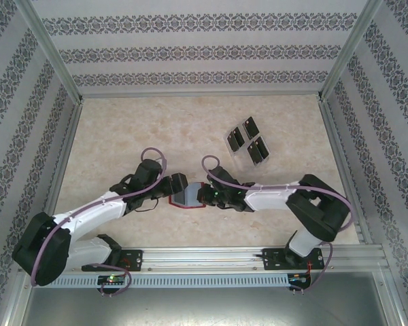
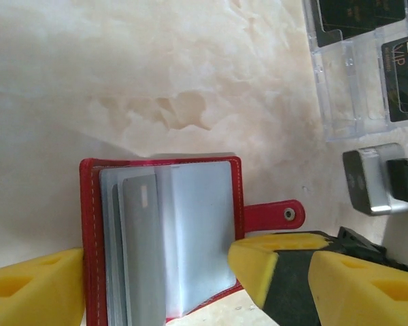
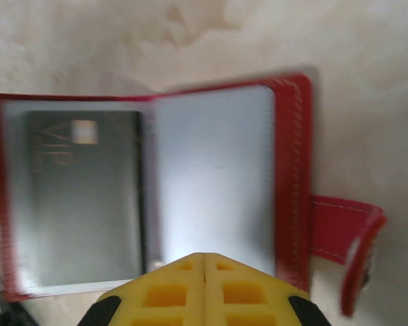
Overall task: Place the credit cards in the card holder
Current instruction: Close the card holder at the center of the table.
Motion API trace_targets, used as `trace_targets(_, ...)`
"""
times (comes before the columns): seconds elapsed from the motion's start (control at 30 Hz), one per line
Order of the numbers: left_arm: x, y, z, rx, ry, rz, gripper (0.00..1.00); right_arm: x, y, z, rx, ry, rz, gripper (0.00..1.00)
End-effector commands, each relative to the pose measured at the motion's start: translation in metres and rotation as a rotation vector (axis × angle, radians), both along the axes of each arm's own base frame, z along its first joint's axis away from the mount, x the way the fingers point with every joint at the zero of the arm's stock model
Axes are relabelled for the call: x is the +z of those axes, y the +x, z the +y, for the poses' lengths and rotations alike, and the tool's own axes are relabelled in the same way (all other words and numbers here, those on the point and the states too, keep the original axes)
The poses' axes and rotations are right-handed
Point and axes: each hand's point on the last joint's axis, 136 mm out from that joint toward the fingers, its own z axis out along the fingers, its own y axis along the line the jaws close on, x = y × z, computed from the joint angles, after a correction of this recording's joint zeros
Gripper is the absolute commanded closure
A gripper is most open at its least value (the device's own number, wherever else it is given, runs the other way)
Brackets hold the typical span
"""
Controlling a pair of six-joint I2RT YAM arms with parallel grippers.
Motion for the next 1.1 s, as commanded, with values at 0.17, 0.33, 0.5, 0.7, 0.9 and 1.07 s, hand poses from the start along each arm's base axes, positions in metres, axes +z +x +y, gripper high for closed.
trace_targets(0.17,0.025,0.011,-0.050,-0.067,-0.053,-0.061,0.17,0.060,0.026,-0.068,-0.150,-0.065,-0.138,1.00)
trace_targets(0.33,0.035,0.015,-0.084,-0.125,-0.069,-0.083,0.17,0.050,0.025,-0.121,-0.279,-0.109,-0.095,1.00)
trace_targets(0.5,0.036,0.014,-0.124,-0.189,-0.091,-0.087,0.17,0.045,0.017,-0.158,-0.357,-0.132,-0.078,0.95)
trace_targets(0.7,0.013,0.004,-0.162,-0.248,-0.092,-0.044,0.17,0.040,0.006,-0.170,-0.366,-0.142,-0.053,0.79)
trace_targets(0.9,-0.003,0.001,-0.158,-0.217,-0.080,-0.031,0.17,0.031,-0.004,-0.160,-0.306,-0.150,-0.012,0.62)
trace_targets(1.07,0.019,0.011,-0.139,-0.171,-0.042,-0.105,0.16,0.020,-0.011,-0.148,-0.284,-0.187,0.003,0.61)
